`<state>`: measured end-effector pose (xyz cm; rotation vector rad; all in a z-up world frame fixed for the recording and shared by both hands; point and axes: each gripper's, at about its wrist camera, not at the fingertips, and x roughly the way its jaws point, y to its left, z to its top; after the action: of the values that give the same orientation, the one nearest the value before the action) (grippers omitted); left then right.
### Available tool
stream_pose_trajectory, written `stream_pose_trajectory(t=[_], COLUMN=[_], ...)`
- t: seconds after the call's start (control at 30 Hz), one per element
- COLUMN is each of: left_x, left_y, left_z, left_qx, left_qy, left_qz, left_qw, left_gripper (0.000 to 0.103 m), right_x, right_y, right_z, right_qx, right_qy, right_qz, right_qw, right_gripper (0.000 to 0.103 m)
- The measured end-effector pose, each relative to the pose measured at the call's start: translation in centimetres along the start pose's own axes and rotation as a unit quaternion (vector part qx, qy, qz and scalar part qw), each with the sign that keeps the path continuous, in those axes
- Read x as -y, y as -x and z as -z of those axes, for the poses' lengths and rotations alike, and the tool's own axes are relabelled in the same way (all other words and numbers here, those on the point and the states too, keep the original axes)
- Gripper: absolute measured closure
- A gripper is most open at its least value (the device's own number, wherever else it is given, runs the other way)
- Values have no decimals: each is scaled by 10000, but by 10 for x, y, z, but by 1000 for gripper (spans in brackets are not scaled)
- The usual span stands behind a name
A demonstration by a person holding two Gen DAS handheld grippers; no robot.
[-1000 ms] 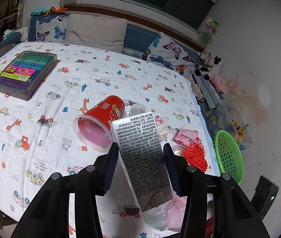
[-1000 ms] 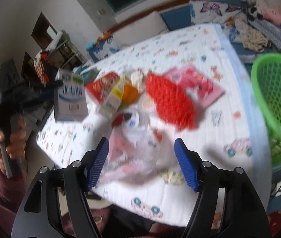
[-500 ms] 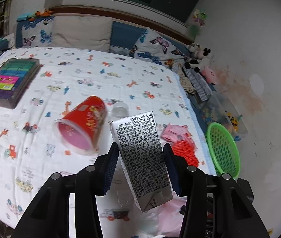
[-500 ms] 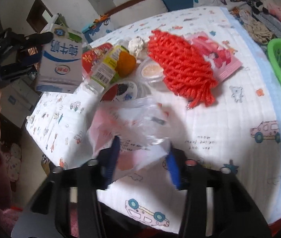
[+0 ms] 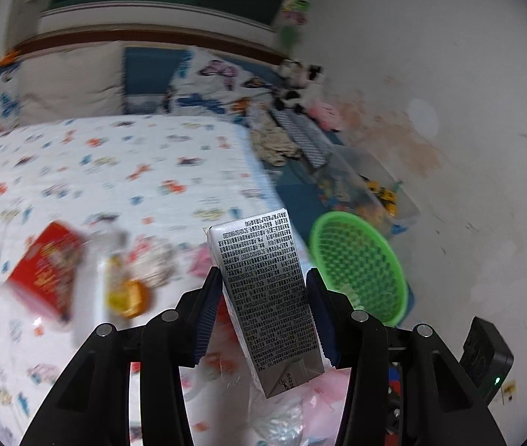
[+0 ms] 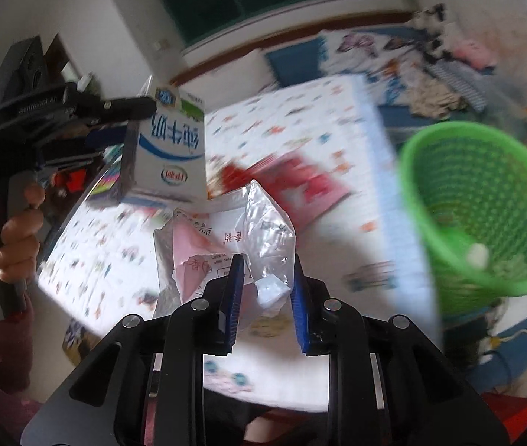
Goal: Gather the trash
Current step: 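Carry the carton and wrapper to the green basket and release both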
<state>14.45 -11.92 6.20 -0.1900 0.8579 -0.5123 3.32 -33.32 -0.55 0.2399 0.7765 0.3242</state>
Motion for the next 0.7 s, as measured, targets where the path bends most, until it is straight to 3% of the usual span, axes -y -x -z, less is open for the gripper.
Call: stream_pose_trajectory(t=[0.4, 0.53, 0.7], left_x=[88, 111, 132], left_y=[-78, -107, -143], left_z=[-29, -35, -34], left_qx=[-298, -408, -596], left_qy=[-626, -839, -1009], left_qz=[788, 940, 1076], left_qw=[9945, 9912, 9873], left_gripper=[58, 58, 57], right_x=[99, 124, 153], right_y=[37, 32, 23], right_z=[-33, -38, -36], right_qx=[619, 603, 487], right_qy=[-516, -701, -1034], right_qz=[1589, 1981, 2168], right_qw=[9840, 9758, 9695], right_gripper=[78, 77, 73])
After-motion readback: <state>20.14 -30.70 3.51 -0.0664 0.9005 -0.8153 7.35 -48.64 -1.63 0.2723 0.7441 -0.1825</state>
